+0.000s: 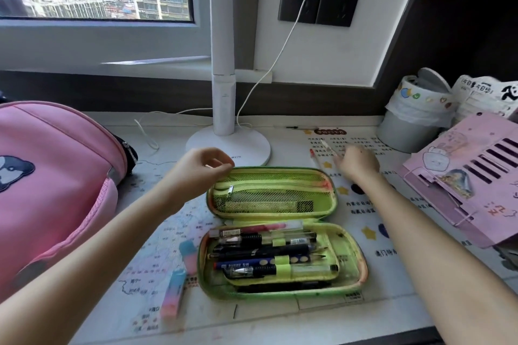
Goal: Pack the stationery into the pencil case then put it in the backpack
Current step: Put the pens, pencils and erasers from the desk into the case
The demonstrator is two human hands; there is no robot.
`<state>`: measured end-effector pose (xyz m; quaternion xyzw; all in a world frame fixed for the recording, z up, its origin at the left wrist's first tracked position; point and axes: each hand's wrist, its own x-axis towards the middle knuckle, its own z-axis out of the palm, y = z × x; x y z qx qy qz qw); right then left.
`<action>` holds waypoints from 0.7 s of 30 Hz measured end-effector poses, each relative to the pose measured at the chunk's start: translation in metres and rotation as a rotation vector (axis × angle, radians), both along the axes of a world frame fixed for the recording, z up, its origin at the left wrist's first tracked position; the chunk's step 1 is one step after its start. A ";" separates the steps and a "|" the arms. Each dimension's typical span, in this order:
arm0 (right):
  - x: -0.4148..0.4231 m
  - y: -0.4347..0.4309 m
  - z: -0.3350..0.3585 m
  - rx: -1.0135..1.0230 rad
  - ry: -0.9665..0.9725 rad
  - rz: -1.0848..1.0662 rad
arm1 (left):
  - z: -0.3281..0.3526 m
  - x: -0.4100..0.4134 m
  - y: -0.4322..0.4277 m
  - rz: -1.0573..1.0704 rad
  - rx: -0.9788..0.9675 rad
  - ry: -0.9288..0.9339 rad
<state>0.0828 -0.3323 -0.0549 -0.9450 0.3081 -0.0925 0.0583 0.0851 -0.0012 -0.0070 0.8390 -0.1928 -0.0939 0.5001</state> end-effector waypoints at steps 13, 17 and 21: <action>0.027 0.029 0.007 0.322 0.178 0.221 | 0.002 0.017 -0.015 0.004 0.013 -0.045; 0.049 0.026 0.022 0.222 0.290 0.256 | 0.012 0.034 -0.026 0.024 -0.026 -0.091; 0.082 0.014 0.019 -0.088 0.078 0.435 | 0.019 0.059 -0.035 0.050 -0.054 -0.108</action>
